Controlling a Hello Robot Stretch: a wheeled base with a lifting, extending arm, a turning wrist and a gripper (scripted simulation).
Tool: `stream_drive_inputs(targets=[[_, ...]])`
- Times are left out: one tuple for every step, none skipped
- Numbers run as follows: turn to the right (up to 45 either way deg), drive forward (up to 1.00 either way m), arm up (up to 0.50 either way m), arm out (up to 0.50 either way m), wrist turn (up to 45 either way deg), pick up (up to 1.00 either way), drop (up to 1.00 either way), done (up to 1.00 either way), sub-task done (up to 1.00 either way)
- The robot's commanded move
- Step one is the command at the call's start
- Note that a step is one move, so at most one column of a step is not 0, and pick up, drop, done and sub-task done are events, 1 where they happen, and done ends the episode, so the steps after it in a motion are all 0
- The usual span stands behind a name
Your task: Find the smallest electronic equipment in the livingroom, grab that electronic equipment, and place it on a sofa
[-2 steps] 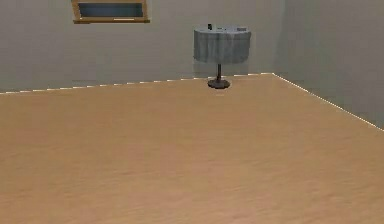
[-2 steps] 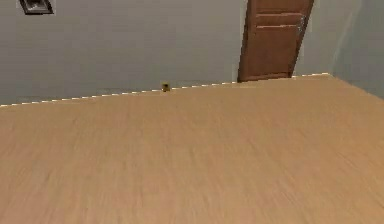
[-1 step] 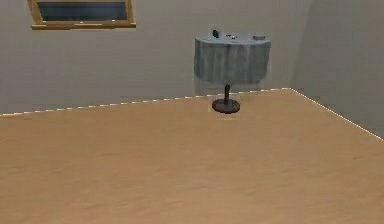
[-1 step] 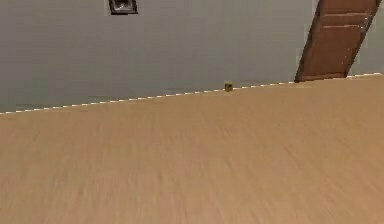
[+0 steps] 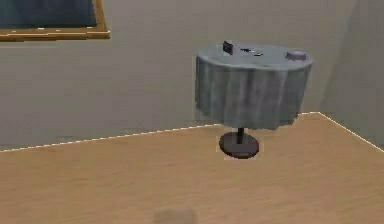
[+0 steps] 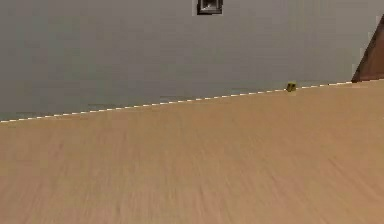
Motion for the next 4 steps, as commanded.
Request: stream_drive_inputs(targets=[[0.0, 1.00, 0.00, 0.00, 0.0, 0.00, 0.00, 0.00, 0.00], [-24.0, 0.00, 0.00, 0.00, 0.0, 0.00, 0.00, 0.00, 0.00], [0.0, 0.05, 0.00, 0.00, 0.0, 0.00, 0.00, 0.00, 0.00], [-33.0, 0.00, 0.00, 0.00, 0.0, 0.00, 0.00, 0.00, 0.00]])
